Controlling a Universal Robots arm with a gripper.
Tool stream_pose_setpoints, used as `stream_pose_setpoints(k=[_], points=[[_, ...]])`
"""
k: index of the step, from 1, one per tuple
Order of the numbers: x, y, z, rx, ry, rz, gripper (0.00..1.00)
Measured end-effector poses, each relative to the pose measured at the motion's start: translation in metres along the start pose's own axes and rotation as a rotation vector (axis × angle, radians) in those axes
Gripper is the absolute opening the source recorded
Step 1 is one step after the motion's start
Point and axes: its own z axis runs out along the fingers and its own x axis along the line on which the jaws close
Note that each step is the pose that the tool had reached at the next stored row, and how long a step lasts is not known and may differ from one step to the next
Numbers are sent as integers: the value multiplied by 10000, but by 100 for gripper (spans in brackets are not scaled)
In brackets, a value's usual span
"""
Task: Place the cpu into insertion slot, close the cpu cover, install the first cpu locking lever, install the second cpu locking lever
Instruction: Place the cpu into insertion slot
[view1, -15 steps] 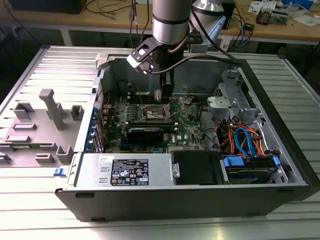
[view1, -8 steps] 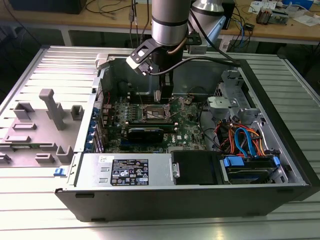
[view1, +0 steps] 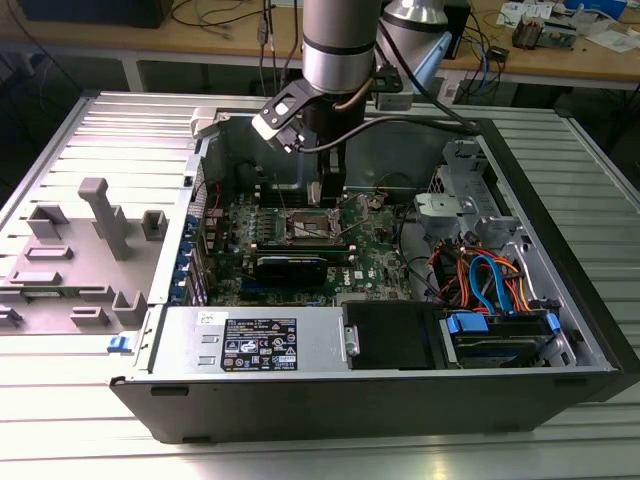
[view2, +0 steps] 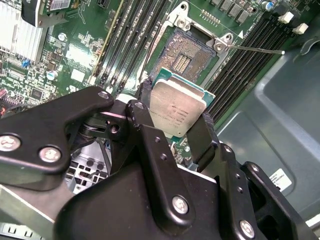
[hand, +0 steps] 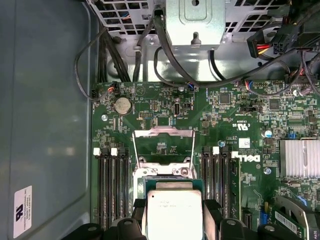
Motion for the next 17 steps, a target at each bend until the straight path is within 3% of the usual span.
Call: stream_pose_setpoints(k=[11,14,17], points=[[4,-3,35,-12,4,29,54],[19,-16,85,-59,5,26,54],[20,-80,121,-201,7,4,54]])
